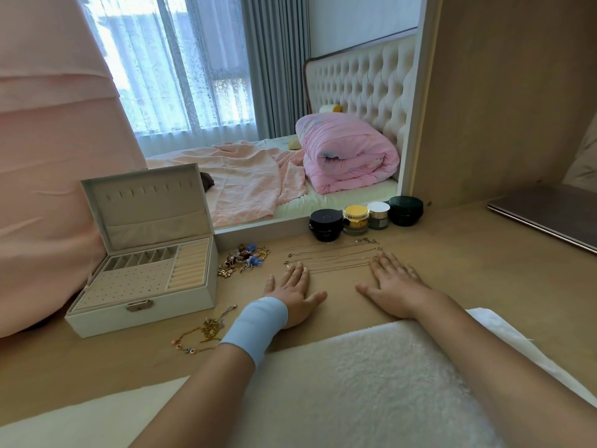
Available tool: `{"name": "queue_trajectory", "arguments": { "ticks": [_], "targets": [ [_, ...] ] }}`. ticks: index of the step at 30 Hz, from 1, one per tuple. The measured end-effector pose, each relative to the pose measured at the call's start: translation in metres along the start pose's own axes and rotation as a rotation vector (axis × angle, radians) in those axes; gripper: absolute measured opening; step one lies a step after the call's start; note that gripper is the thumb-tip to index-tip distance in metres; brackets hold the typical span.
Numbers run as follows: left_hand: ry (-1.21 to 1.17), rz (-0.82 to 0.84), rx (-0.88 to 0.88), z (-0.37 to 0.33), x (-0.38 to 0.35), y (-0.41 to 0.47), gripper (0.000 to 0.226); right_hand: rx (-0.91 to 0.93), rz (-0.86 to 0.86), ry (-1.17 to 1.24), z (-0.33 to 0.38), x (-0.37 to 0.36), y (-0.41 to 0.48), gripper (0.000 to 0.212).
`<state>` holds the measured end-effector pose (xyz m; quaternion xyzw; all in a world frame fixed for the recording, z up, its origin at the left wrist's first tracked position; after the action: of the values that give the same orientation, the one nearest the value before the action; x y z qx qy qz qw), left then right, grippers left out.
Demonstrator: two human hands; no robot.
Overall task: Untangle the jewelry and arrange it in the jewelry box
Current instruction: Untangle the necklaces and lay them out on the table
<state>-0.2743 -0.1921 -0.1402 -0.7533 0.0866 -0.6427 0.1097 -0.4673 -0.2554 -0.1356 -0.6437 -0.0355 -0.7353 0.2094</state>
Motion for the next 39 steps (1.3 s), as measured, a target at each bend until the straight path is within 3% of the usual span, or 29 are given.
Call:
{"name": "queue_trajectory", "arguments": {
  "ticks": [4,7,13,17,23,27,33,39],
  "targets": [
    [-0.063,-0.047,-0.019,-0.002,0.008,-0.001,0.074,-0.013,-0.03,-0.012,-0.003,0.005,0.0,0.088],
    [-0.103,-0.176,-0.039,0.004,0.021,-0.016,0.07,0.038,-0.079,0.003,0.015,0.012,-0.006,0.081],
    [-0.201,-0.366,-0.078,0.039,0.047,-0.071,0.042,0.303,-0.113,0.068,0.118,0.024,-0.036,0.062],
    [-0.235,-0.486,0.02,0.086,0.062,-0.111,0.025,0.482,-0.08,0.166,0.195,0.012,-0.06,0.048],
    [-0.258,-0.439,0.12,0.132,0.046,-0.137,0.01,0.58,0.002,0.207,0.253,-0.022,-0.066,0.062],
    [-0.253,-0.448,0.124,0.146,0.034,-0.143,0.019,0.585,0.014,0.143,0.258,-0.033,-0.06,0.066],
    [-0.202,-0.442,0.148,0.156,0.031,-0.144,0.037,0.513,-0.221,-0.092,0.243,-0.007,-0.049,0.049],
    [-0.164,-0.508,0.131,0.15,0.037,-0.146,0.041,0.45,-0.31,-0.101,0.243,0.004,-0.04,0.038]
  ]
}}
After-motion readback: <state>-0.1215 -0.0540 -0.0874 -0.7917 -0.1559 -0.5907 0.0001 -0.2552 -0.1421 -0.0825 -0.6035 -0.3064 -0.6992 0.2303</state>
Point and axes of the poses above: each hand's wrist, its own y-axis towards the middle knuckle, its own x-axis out of the back of the hand, z = x × y, the point moved 10 cm from there along y, towards the middle knuckle, and after that the axes turned 1 degree about -z, right-handed, at the moved point
